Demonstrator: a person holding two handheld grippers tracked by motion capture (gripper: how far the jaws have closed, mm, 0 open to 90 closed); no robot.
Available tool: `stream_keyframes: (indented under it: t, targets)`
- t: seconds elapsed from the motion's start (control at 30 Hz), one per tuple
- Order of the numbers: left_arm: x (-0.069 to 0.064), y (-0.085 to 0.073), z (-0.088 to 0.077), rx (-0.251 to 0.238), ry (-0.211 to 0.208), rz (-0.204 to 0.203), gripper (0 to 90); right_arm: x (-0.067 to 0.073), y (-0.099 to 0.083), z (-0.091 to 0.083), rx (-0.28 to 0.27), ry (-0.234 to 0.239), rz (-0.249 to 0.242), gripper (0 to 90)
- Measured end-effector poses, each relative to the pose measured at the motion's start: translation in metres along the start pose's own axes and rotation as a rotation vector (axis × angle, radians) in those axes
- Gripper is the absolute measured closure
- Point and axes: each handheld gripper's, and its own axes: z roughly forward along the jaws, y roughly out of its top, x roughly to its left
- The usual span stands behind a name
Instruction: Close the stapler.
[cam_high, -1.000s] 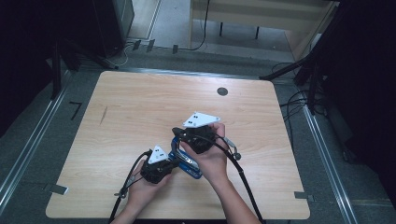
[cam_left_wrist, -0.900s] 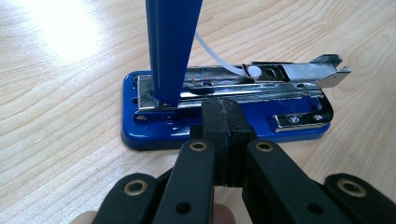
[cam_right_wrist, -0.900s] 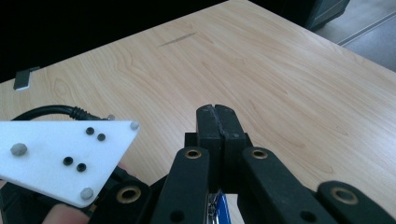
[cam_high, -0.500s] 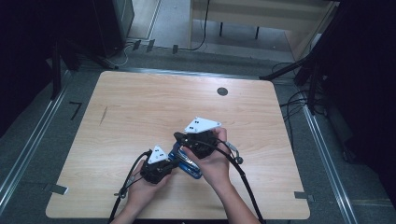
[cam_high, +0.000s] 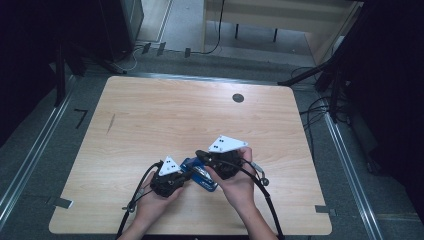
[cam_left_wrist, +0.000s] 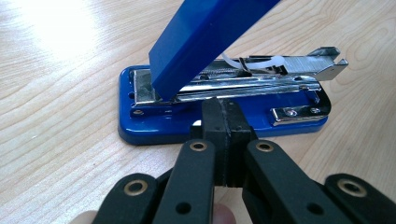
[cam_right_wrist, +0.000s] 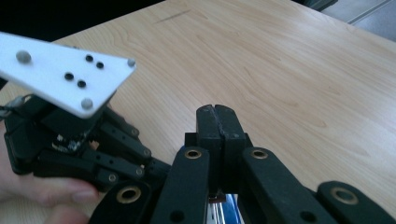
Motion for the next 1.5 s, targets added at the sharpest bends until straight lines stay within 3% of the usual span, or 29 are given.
stream_keyframes:
  t: [0.77,0.87,1.07,1.17,1.27,1.37,1.5]
  targets:
    - [-0.001,0.0,0.001,0.021,-0.011,0.018,90.0,-0.007,-0.064,-0.016,0.066,-0.012,0.063,90.0]
    - [0.0,0.0,0.001,0.022,-0.013,0.02,90.0,-0.008,-0.068,-0.018,0.054,-0.009,0.072,90.0]
    - [-0.001,0.0,0.001,0.023,-0.013,0.017,90.0,-0.004,-0.077,-0.016,0.063,-0.027,0.045,90.0]
    - [0.0,0.0,0.001,0.023,-0.014,0.016,90.0,-0.004,-0.082,-0.016,0.028,0.002,0.075,90.0]
    - [0.0,0.0,0.001,0.026,-0.013,0.014,90.0,-0.003,-0.082,-0.015,0.052,-0.016,0.073,90.0]
    - [0.0,0.0,0.001,0.025,-0.013,0.013,90.0,-0.005,-0.086,-0.016,0.025,-0.009,0.083,90.0]
    - [0.0,0.0,0.0,0.023,-0.012,0.011,90.0,-0.006,-0.085,-0.017,0.036,-0.031,0.083,90.0]
